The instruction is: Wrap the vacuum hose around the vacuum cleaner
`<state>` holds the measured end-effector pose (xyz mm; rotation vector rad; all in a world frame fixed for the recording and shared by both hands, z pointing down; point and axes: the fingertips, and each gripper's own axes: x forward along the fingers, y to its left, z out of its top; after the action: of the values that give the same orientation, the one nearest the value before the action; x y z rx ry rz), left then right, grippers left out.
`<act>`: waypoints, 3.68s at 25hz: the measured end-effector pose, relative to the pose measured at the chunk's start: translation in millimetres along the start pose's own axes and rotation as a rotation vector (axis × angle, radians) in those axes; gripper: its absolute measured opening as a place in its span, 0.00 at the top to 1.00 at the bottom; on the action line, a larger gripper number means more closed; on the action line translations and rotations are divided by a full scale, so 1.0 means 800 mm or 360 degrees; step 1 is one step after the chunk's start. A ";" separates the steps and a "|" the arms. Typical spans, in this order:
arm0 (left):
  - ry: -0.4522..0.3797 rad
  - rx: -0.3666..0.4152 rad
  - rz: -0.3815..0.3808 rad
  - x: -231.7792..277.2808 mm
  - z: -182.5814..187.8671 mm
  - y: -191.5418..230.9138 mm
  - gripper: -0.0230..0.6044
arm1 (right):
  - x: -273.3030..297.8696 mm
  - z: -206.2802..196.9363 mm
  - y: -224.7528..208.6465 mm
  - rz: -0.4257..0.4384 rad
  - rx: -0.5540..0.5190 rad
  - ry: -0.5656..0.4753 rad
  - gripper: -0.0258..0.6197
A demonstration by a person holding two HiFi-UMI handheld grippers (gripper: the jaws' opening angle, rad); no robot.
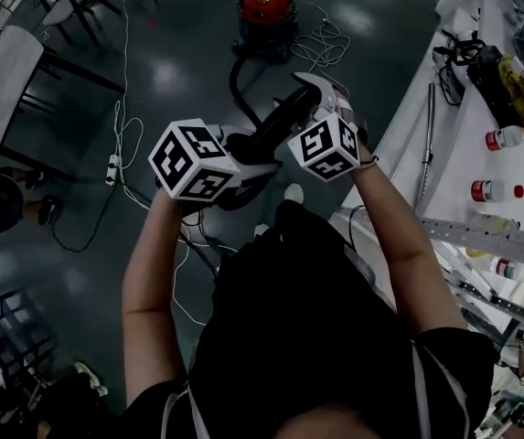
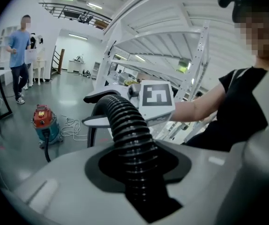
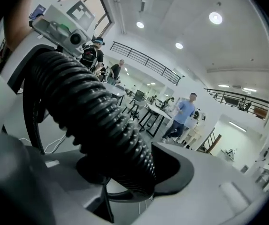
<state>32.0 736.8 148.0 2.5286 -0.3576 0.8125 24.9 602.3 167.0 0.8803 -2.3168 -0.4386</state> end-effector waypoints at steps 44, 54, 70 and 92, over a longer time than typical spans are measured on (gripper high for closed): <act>-0.0563 -0.0152 0.0744 0.111 -0.010 0.217 0.29 | 0.125 -0.141 -0.311 -0.0001 0.1634 0.0255 0.63; -0.0551 -0.0078 0.0763 0.133 0.017 0.283 0.35 | 0.124 -0.136 -0.327 0.0102 0.1818 0.0230 0.63; -0.0612 0.0054 0.0663 0.090 0.120 0.375 0.79 | 0.170 -0.117 -0.340 0.0137 0.2021 0.0180 0.64; -0.0519 0.0190 0.0136 0.051 0.187 0.461 0.52 | 0.221 -0.052 -0.345 0.0493 0.2401 0.0065 0.67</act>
<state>-1.1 340.4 191.1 2.7775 -0.5393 0.4599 80.2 278.0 137.8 1.0121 -2.4087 1.6233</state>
